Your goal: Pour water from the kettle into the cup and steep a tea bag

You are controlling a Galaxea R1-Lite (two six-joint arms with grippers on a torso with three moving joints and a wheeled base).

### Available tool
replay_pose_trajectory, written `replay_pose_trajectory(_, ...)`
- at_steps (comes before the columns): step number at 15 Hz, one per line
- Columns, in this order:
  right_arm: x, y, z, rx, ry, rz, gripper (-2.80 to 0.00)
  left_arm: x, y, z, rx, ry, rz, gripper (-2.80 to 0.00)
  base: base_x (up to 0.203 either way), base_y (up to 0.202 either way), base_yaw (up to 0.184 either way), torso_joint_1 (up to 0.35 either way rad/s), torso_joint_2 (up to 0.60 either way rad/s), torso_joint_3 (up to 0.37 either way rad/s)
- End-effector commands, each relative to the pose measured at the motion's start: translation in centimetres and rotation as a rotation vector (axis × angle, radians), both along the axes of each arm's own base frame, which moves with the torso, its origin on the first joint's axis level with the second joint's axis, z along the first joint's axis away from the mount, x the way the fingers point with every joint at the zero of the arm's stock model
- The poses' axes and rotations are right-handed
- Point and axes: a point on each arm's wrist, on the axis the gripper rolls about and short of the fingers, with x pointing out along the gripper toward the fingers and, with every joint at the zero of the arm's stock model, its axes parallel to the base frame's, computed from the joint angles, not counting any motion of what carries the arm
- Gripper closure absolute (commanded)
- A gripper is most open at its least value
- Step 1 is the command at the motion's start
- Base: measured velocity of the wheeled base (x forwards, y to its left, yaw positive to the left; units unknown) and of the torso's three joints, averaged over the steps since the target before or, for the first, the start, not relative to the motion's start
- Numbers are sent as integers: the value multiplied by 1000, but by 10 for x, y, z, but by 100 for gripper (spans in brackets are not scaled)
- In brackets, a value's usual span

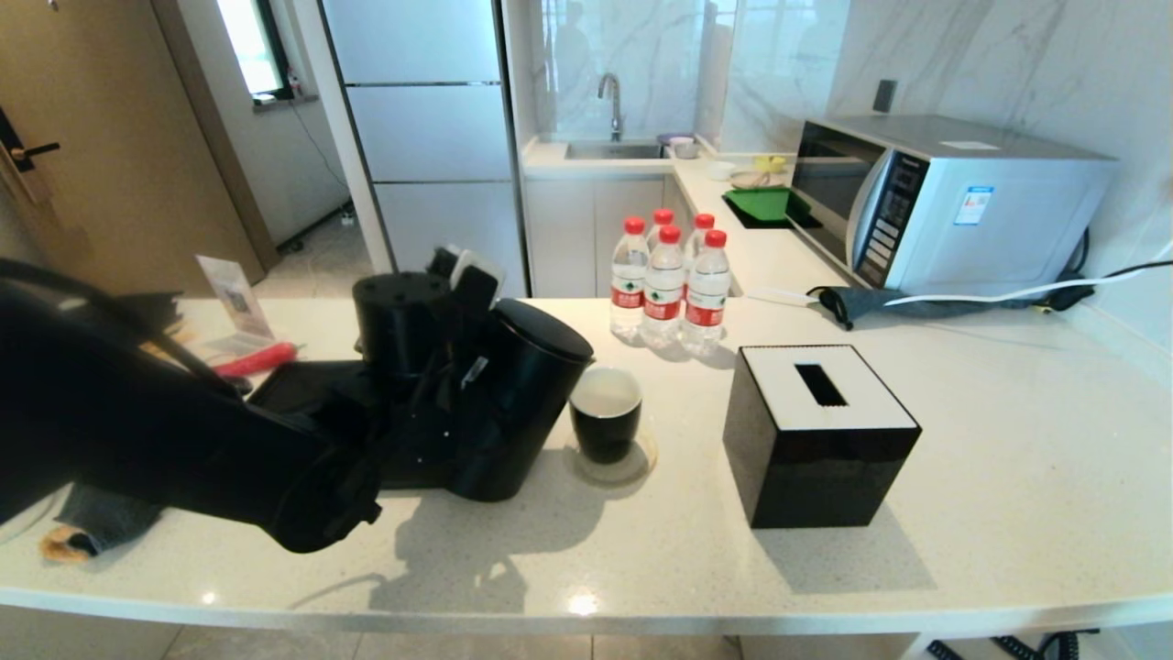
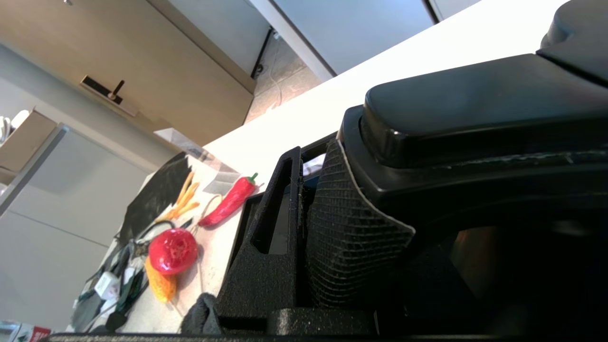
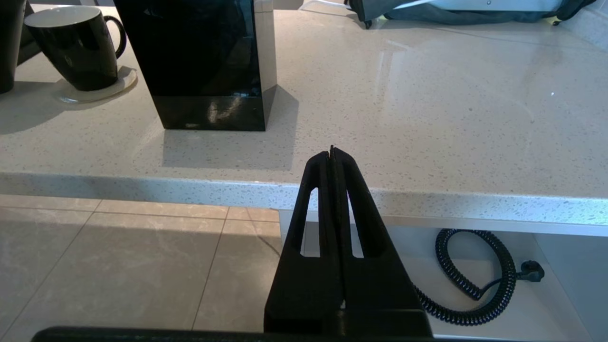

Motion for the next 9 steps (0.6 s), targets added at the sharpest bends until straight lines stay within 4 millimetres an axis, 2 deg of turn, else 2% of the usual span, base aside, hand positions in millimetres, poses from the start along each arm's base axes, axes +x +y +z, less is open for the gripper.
replay_pose_trajectory(1,0,0,0,0,1,0,0,2,-2,-1,7,6,5,0,0,0,0,0,0,0)
replay_pose_trajectory(9,0,0,0,0,1,0,0,3,-1,-3,31,31,9,0,0,0,0,0,0,0)
